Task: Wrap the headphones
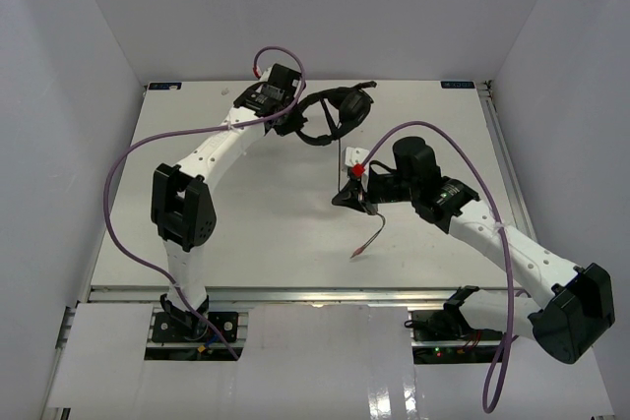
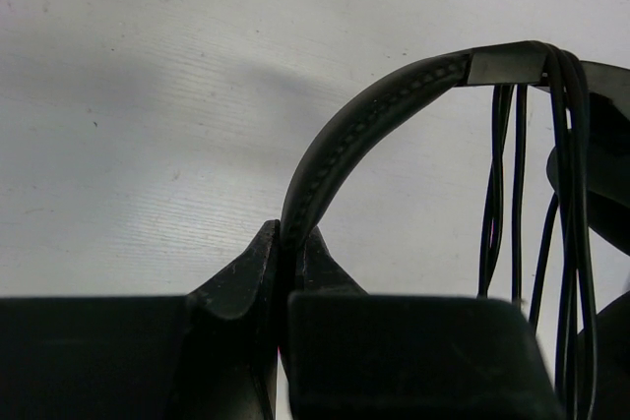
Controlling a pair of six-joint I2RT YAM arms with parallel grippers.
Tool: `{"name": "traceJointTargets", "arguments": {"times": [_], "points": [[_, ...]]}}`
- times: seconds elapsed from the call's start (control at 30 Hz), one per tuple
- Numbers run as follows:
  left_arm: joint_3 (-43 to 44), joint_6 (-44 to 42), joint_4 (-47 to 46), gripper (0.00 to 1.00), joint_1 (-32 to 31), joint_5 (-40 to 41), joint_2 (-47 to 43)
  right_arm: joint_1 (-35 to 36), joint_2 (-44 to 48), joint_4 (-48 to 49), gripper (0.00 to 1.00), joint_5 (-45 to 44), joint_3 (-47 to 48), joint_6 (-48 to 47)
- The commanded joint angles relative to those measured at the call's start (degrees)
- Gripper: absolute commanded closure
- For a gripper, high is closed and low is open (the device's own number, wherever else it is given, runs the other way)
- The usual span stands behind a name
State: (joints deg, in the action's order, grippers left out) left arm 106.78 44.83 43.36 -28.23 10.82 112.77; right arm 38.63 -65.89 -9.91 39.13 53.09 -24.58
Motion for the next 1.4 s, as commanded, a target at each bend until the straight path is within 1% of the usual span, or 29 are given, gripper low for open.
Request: {"name": "traceJointTargets", "arguments": {"times": [0.0, 0.17, 0.27, 0.37, 0.53, 0.63, 0.73, 0.8, 0.87, 0.9, 1.07, 1.2, 1.3, 1.37], "points": [[3.7, 5.4, -5.5, 1.0, 1.7, -1.6, -2.9, 1.1, 0.9, 1.4, 0.92, 3.2, -2.1, -1.1], [4.0, 6.1, -5.9, 1.0, 1.9, -1.8, -3.8, 1.6, 0.9, 1.4, 0.92, 3.1, -4.2, -1.9], [2.4, 7.5, -7.0, 1.0, 2.1, -3.1, -4.1, 1.7, 1.0, 0.9, 0.92, 3.1, -4.0, -2.3], [1.7, 7.2, -7.6, 1.0, 2.0, -3.0, -3.5, 1.9, 1.3, 0.2, 0.92, 2.9, -3.3, -2.9], [0.1, 3.4, -7.3, 1.0, 1.6, 2.6, -1.7, 2.2, 1.0, -3.1, 0.92, 1.8, 1.4, -4.5], [-1.5, -2.0, -7.4, 1.0, -0.1, 6.9, -0.4, 2.3, 1.1, -6.6, 0.92, -1.2, 5.5, -7.6], [-4.1, -10.6, -7.8, 1.0, -2.3, 13.7, 0.4, 2.3, 1.8, -10.5, 0.92, -5.2, 10.9, -10.9], [-7.1, -13.8, -8.8, 1.0, -3.8, 15.4, 0.4, 2.3, 2.0, -11.8, 0.92, -8.2, 12.7, -13.5], [-12.7, -19.6, -10.8, 1.0, -5.4, 16.1, -0.6, 2.4, 2.1, -13.1, 0.92, -11.8, 15.3, -15.5], [-13.9, -21.6, -12.2, 1.0, -6.0, 15.3, -1.4, 2.3, 2.0, -13.2, 0.92, -12.9, 15.8, -16.2], [-28.4, -30.6, -21.8, 1.0, -8.7, 12.0, -8.6, 1.9, 1.7, -12.1, 0.92, -18.4, 16.9, -18.2], [-36.3, -36.2, -27.0, 1.0, -10.0, 8.7, -15.4, 1.5, 2.0, -11.0, 0.92, -24.7, 16.5, -19.7], [-42.0, -41.7, -30.9, 1.0, -10.1, 5.6, -22.5, 0.6, 2.2, -10.2, 0.92, -27.1, 15.8, -20.5], [-44.6, -46.1, -33.1, 1.0, -10.2, 3.3, -25.7, 0.1, 2.4, -10.0, 0.92, -27.3, 15.8, -20.6]]}}
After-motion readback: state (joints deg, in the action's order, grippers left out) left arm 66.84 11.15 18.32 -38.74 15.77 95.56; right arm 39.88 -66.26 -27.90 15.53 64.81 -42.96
